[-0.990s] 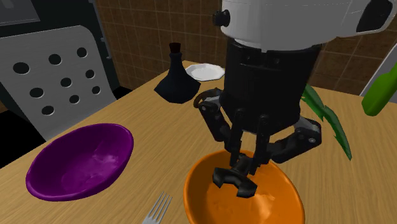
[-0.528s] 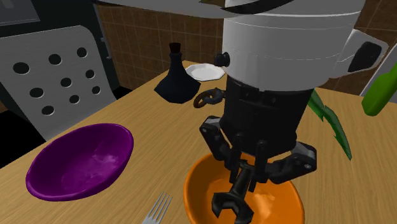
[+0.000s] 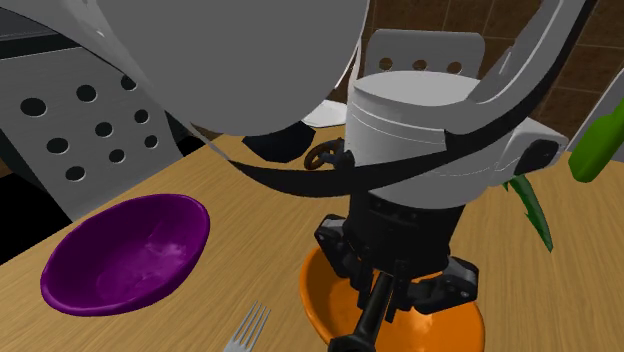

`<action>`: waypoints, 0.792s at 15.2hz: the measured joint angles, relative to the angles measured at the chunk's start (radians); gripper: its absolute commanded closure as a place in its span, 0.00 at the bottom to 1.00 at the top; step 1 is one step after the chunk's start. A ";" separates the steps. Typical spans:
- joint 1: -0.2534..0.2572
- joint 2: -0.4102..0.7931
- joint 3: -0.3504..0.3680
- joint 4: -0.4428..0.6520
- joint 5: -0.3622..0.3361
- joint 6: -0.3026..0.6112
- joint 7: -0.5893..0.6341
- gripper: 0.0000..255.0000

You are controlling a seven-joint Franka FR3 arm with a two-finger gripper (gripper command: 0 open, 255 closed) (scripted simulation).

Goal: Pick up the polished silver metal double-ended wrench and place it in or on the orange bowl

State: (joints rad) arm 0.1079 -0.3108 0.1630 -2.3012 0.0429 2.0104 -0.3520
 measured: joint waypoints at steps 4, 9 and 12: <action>0.000 0.004 0.001 -0.006 0.000 0.011 0.000 1.00; 0.000 0.007 0.002 -0.009 0.000 0.013 0.001 0.00; 0.000 0.008 0.002 -0.009 0.000 0.013 0.002 0.00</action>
State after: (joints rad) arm 0.1083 -0.3028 0.1649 -2.3105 0.0430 2.0235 -0.3504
